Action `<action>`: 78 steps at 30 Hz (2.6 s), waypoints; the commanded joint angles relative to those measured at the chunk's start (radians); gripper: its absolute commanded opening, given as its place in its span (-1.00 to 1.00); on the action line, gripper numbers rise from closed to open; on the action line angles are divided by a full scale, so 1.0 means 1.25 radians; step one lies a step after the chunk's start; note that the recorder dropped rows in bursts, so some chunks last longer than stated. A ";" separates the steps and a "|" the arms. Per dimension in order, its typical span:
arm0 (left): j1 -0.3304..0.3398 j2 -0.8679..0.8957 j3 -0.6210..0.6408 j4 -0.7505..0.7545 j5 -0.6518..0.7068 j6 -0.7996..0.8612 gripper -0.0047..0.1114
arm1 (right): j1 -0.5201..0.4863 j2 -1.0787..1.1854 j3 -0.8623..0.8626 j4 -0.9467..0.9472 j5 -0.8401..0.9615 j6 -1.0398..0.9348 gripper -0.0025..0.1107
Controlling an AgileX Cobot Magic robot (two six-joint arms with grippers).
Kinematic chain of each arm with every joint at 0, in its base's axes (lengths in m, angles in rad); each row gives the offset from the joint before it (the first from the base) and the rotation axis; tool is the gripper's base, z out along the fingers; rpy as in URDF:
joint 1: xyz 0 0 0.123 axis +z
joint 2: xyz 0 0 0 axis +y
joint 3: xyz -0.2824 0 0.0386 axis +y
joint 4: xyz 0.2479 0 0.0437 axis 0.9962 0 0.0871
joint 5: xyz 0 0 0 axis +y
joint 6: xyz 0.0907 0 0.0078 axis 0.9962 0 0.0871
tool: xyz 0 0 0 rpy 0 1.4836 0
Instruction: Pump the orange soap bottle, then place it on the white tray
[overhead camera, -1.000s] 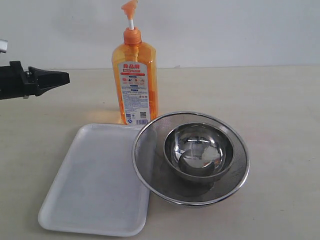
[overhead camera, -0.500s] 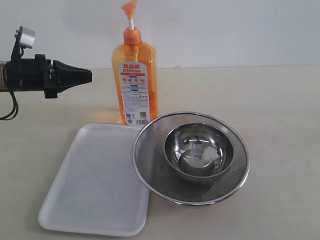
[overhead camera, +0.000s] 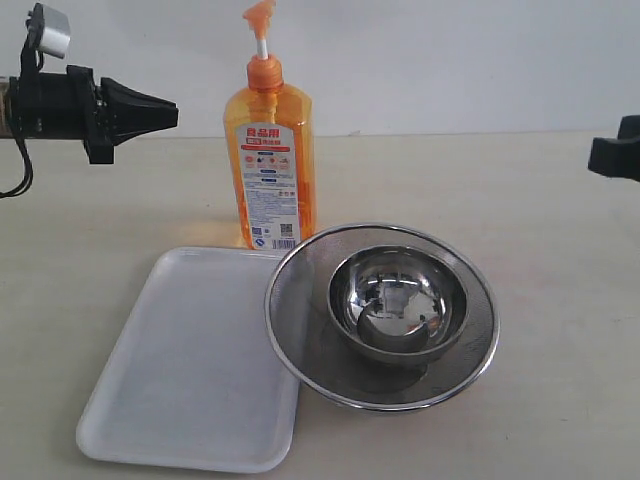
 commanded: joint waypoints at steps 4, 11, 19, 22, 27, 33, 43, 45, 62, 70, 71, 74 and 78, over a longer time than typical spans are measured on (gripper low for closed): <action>-0.021 0.006 -0.005 0.007 -0.026 -0.006 -0.30 | 0.002 0.110 -0.098 -0.012 -0.005 -0.015 -0.96; -0.027 0.006 -0.005 -0.031 -0.006 -0.100 0.81 | 0.002 0.134 -0.122 -0.019 0.001 -0.015 -0.96; -0.028 0.007 -0.005 -0.050 -0.053 -0.088 0.83 | 0.002 0.145 -0.122 -0.019 0.031 -0.048 -0.96; -0.028 0.007 -0.005 -0.041 -0.053 -0.053 0.83 | 0.002 0.159 -0.125 -0.040 -0.010 -0.080 -0.96; -0.028 0.007 -0.005 0.002 -0.053 -0.085 0.83 | 0.085 0.204 -0.172 -0.060 -0.017 -0.123 -0.96; -0.028 0.007 -0.003 0.075 -0.053 -0.128 0.83 | 0.189 0.329 -0.289 -0.060 0.045 -0.196 -0.96; -0.028 0.007 -0.002 0.077 -0.053 -0.183 0.60 | 0.210 0.440 -0.379 -0.053 0.096 -0.194 -0.96; -0.028 0.007 -0.002 0.076 -0.053 -0.184 0.25 | 0.236 0.440 -0.379 -0.051 0.096 -0.194 -0.96; -0.028 0.007 -0.002 0.035 -0.053 -0.123 -0.84 | 0.367 0.440 -0.380 -0.041 0.075 -0.187 0.62; -0.028 0.007 -0.002 0.035 -0.053 -0.108 -0.84 | 0.354 0.461 -0.380 -0.039 0.105 -0.279 0.89; -0.028 0.007 -0.002 0.035 -0.053 -0.101 -0.84 | 0.346 0.473 -0.380 -0.039 0.094 -0.279 0.86; -0.028 0.007 -0.002 0.035 -0.053 -0.089 -0.84 | 0.297 0.521 -0.380 -0.034 0.026 -0.264 0.48; -0.028 0.010 -0.002 0.035 -0.053 -0.083 -0.84 | 0.270 0.526 -0.380 -0.032 0.002 -0.212 0.28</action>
